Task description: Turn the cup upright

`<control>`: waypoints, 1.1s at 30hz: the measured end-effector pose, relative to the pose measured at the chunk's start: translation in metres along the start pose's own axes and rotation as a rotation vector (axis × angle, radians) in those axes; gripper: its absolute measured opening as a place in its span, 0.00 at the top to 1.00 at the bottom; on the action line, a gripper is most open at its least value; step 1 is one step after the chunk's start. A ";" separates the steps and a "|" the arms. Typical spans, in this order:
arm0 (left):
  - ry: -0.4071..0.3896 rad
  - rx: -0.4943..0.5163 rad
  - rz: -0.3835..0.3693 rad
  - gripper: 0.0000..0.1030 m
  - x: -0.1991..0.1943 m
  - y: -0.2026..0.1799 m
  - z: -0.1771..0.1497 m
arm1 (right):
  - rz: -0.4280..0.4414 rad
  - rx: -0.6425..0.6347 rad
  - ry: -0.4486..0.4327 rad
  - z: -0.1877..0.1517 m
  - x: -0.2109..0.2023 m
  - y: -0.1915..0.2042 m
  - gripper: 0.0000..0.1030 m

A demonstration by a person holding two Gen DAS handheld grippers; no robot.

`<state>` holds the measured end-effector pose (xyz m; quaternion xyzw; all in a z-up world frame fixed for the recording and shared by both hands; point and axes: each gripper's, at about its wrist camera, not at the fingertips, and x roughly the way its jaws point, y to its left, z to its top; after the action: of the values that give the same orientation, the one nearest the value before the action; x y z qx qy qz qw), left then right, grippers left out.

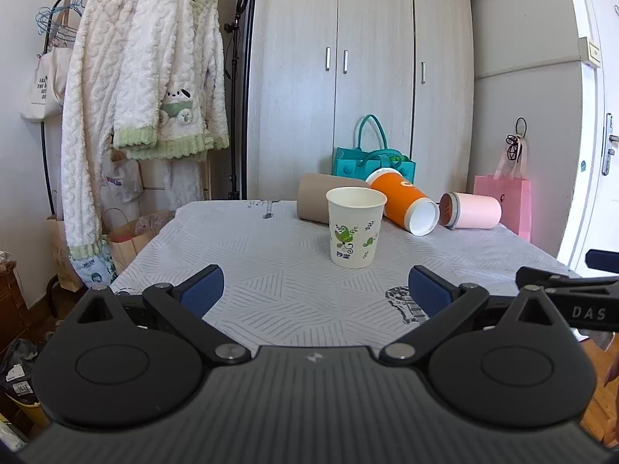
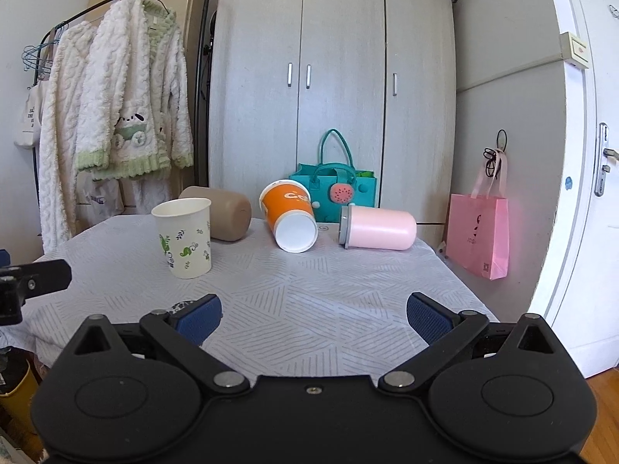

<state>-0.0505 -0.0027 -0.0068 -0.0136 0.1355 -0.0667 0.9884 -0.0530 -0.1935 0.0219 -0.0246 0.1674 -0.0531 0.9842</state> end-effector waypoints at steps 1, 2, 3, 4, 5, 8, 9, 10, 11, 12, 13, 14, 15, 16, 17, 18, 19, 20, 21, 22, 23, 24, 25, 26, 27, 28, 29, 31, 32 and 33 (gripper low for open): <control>0.003 -0.001 -0.010 0.00 0.000 0.000 0.000 | -0.004 0.000 -0.003 0.000 0.000 0.000 0.00; 0.010 -0.006 -0.023 0.00 0.001 0.001 0.000 | -0.005 0.001 -0.005 0.000 -0.001 -0.001 0.00; 0.015 -0.012 -0.029 0.00 0.001 0.001 0.000 | -0.005 0.001 -0.006 0.000 -0.002 -0.002 0.00; 0.016 -0.014 -0.028 0.00 0.002 0.001 -0.001 | -0.004 0.002 -0.006 0.000 -0.002 -0.002 0.00; 0.014 -0.010 -0.024 0.00 0.002 0.000 -0.001 | -0.004 0.002 -0.007 0.000 -0.002 -0.002 0.00; 0.007 0.006 -0.013 0.00 0.001 -0.003 -0.001 | -0.003 -0.001 -0.007 0.000 -0.004 -0.002 0.00; 0.006 0.008 -0.011 0.00 0.000 -0.003 -0.002 | -0.003 0.001 -0.007 0.000 -0.004 -0.002 0.00; 0.005 0.010 -0.010 0.00 0.000 -0.004 -0.002 | -0.002 0.003 -0.008 0.000 -0.004 -0.002 0.00; 0.004 0.010 -0.008 0.00 -0.001 -0.004 -0.002 | -0.001 0.004 -0.008 0.000 -0.005 -0.002 0.00; 0.002 0.010 -0.005 0.00 -0.001 -0.004 -0.002 | -0.001 0.003 -0.008 0.000 -0.005 -0.002 0.00; 0.002 0.012 -0.002 0.00 -0.001 -0.004 -0.002 | -0.002 0.003 -0.009 0.000 -0.005 -0.002 0.00; 0.001 0.014 0.001 0.00 -0.001 -0.004 -0.002 | -0.002 0.003 -0.010 0.000 -0.005 -0.002 0.00; -0.001 0.016 0.004 0.00 -0.002 -0.004 -0.002 | -0.003 0.002 -0.011 0.000 -0.005 -0.002 0.00; -0.002 0.017 0.006 0.00 -0.002 -0.004 -0.002 | -0.004 0.002 -0.012 0.000 -0.005 -0.002 0.00; -0.002 0.018 0.009 0.00 -0.003 -0.005 -0.003 | -0.004 0.001 -0.013 0.000 -0.005 -0.001 0.00; -0.002 0.016 0.010 0.00 -0.003 -0.004 -0.002 | -0.004 0.000 -0.013 0.000 -0.006 -0.001 0.00; -0.001 0.015 0.007 0.00 -0.002 -0.004 -0.003 | -0.005 0.000 -0.013 0.000 -0.006 -0.001 0.00; 0.002 0.014 0.007 0.00 -0.002 -0.004 -0.003 | -0.006 -0.003 -0.014 0.000 -0.006 -0.001 0.00; 0.004 0.012 0.010 0.00 -0.002 -0.003 -0.003 | -0.006 -0.007 -0.016 0.000 -0.006 0.000 0.00; 0.005 0.012 0.013 0.00 -0.001 -0.003 -0.003 | -0.007 -0.010 -0.018 0.000 -0.007 0.000 0.00; 0.007 0.012 0.015 0.00 -0.001 -0.002 -0.003 | -0.008 -0.013 -0.021 -0.001 -0.007 0.000 0.00; 0.009 0.011 0.017 0.00 -0.001 -0.002 -0.003 | -0.008 -0.015 -0.024 -0.001 -0.008 0.001 0.00; 0.010 0.011 0.018 0.00 0.000 -0.002 -0.003 | -0.008 -0.017 -0.024 -0.001 -0.008 0.001 0.00; 0.011 0.010 0.021 0.00 0.000 -0.001 -0.003 | -0.007 -0.019 -0.024 -0.001 -0.008 0.001 0.00; 0.011 0.007 0.024 0.00 0.000 -0.001 -0.003 | -0.007 -0.020 -0.024 -0.001 -0.008 0.002 0.00; 0.011 0.006 0.026 0.00 0.000 0.000 -0.003 | -0.006 -0.021 -0.023 -0.001 -0.008 0.002 0.00; 0.012 0.004 0.027 0.00 0.001 0.000 -0.003 | -0.006 -0.021 -0.022 -0.001 -0.008 0.002 0.00; 0.013 -0.001 0.030 0.00 0.001 0.001 -0.002 | -0.007 -0.022 -0.022 -0.001 -0.008 0.002 0.00; 0.013 -0.003 0.030 0.00 0.001 0.002 -0.002 | -0.009 -0.022 -0.022 -0.001 -0.008 0.002 0.00; 0.014 -0.005 0.031 0.00 0.001 0.003 -0.002 | -0.009 -0.022 -0.023 0.000 -0.008 0.002 0.00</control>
<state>-0.0494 -0.0005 -0.0094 -0.0133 0.1429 -0.0510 0.9883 -0.0603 -0.1908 0.0239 -0.0366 0.1564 -0.0555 0.9854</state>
